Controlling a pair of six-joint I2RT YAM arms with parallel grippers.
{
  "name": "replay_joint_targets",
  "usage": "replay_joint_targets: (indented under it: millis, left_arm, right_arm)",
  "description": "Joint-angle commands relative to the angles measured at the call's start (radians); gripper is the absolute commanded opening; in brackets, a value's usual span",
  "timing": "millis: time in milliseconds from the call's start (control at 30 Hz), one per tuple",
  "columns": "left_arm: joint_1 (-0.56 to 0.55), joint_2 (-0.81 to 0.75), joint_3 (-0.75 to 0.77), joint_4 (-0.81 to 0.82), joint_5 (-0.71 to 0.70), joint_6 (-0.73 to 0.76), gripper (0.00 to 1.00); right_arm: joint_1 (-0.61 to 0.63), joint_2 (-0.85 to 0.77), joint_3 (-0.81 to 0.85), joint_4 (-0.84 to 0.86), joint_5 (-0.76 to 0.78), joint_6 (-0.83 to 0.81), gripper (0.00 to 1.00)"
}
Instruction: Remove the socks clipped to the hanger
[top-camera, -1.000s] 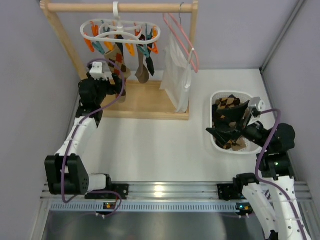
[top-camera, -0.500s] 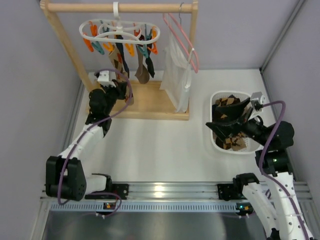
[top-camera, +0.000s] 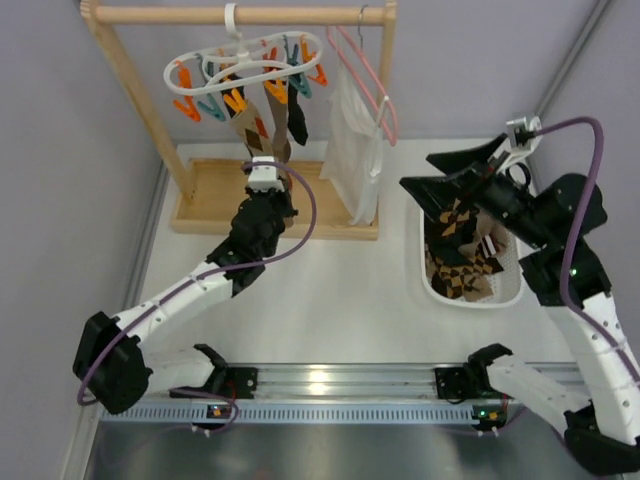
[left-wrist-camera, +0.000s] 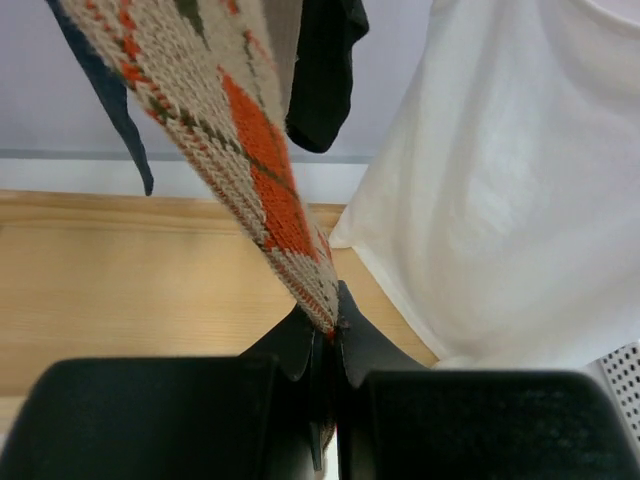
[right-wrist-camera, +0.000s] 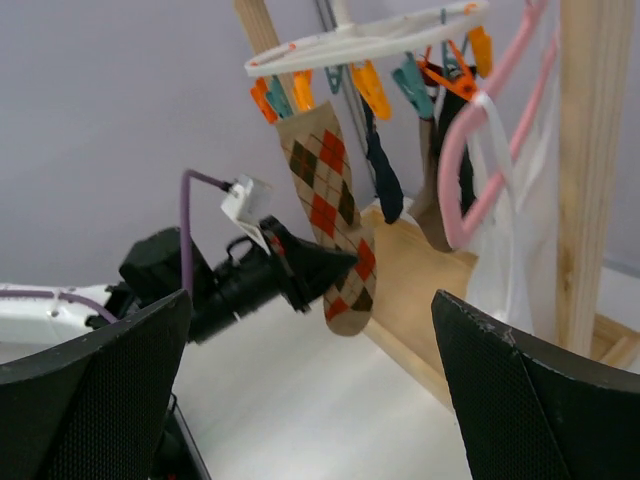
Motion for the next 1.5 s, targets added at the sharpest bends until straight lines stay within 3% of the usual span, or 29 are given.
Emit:
replay_joint_targets:
  millis: [0,67,167,200,367,467,1000,1267,1467]
  left_arm:
    - [-0.108,0.034,0.084,-0.036,-0.277,0.097,0.00]
    - [-0.169,0.068,0.118,-0.036,-0.389,0.134,0.00]
    - [-0.224,0.109,0.162,-0.036,-0.487,0.167,0.00]
    - [-0.232,0.117,0.173,-0.035,-0.501,0.172,0.00]
    - [-0.255,0.166,0.218,-0.033,-0.497,0.213,0.00]
    - [-0.260,0.183,0.236,-0.033,-0.488,0.240,0.00]
    - [-0.264,0.218,0.224,-0.030,-0.342,0.253,0.00]
    - [-0.264,0.238,0.250,-0.030,-0.347,0.272,0.00]
    - [-0.263,0.248,0.262,-0.030,-0.356,0.304,0.00]
  right_arm:
    - [0.162,0.155,0.225,-0.185,0.229,-0.153,0.99]
    - [0.229,0.243,0.340,-0.288,0.286,-0.195,0.99]
    - [0.373,0.487,0.646,-0.420,0.497,-0.294,0.99]
    - [0.439,0.539,0.712,-0.448,0.539,-0.330,0.98]
    - [0.522,0.864,1.133,-0.575,0.662,-0.425,0.91]
    - [0.534,0.981,1.236,-0.537,0.674,-0.483,0.88]
    - [0.528,1.167,1.287,-0.212,0.657,-0.592,0.82]
    - [0.525,1.232,1.297,-0.100,0.735,-0.695,0.79]
    - [0.525,1.278,1.312,-0.043,0.706,-0.696,0.75]
